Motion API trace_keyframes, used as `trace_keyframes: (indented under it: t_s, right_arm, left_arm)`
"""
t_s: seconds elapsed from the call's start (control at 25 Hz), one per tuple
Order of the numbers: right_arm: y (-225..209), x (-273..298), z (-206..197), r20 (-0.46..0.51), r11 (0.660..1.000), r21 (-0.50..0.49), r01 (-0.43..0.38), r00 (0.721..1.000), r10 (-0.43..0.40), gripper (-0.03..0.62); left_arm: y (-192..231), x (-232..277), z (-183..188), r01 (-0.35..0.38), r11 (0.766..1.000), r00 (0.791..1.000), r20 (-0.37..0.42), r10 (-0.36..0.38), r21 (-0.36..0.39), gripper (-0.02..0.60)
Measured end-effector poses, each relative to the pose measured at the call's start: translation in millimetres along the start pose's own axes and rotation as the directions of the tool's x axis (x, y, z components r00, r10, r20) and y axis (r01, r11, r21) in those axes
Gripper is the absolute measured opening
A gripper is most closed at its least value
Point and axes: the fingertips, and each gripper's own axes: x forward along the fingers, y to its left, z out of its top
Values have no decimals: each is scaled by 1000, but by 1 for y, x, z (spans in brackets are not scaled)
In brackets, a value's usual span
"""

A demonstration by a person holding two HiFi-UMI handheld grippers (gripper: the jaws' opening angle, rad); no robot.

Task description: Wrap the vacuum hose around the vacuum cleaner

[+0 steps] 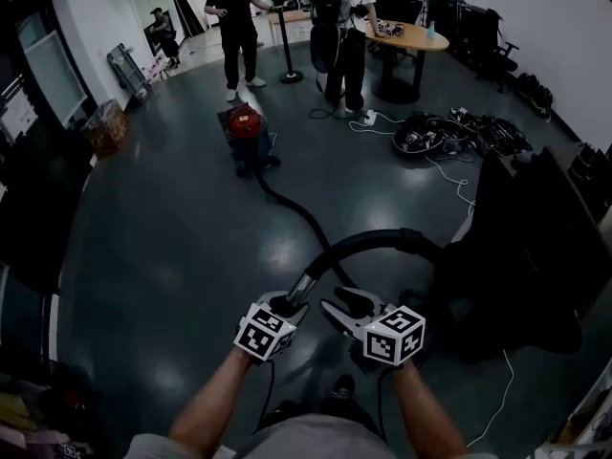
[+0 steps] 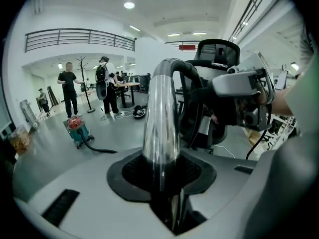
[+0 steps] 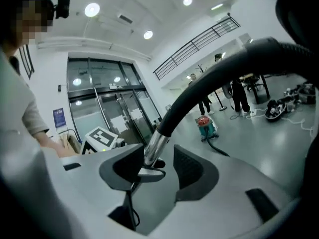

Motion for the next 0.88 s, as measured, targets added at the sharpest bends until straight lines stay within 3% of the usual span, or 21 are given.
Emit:
trace_keyframes:
  t_s: [0.08, 0.16, 0.32, 0.48, 0.52, 0.6, 0.8, 0.88]
  right_arm:
    - [-12, 13, 9, 30, 997, 78, -23, 999, 21, 170]
    - [-15, 29, 15, 53, 987, 144, -64, 997, 57, 226]
    - [-2, 65, 26, 88, 970, 206, -125, 990, 109, 235]
    - [-5, 85, 36, 135, 972, 212, -100, 988, 72, 227]
    - [-8, 88, 35, 134, 972, 218, -89, 989, 61, 178]
    - [-9, 97, 32, 116, 969, 233, -79, 992, 53, 167]
    - [9, 130, 31, 68, 976, 203, -74, 996, 62, 153]
    - [15, 143, 33, 66, 979, 195, -64, 996, 52, 152]
  left_arm:
    - [-2, 3, 13, -15, 999, 1000, 18, 15, -31, 137]
    - [-4, 5, 21, -24, 999, 999, 31, 25, -41, 137]
    - [2, -1, 25, -39, 999, 999, 37, 39, -8, 137]
    - [1, 0, 27, -17, 1000, 999, 46, 16, 1, 137]
    - [3, 1, 26, -12, 1000, 999, 47, 12, -3, 137]
    - [10, 2, 21, -3, 1000, 999, 45, 4, -5, 138]
    - [45, -8, 2, 4, 996, 999, 36, -7, 93, 138]
    - [58, -12, -2, 43, 992, 999, 27, -46, 120, 138]
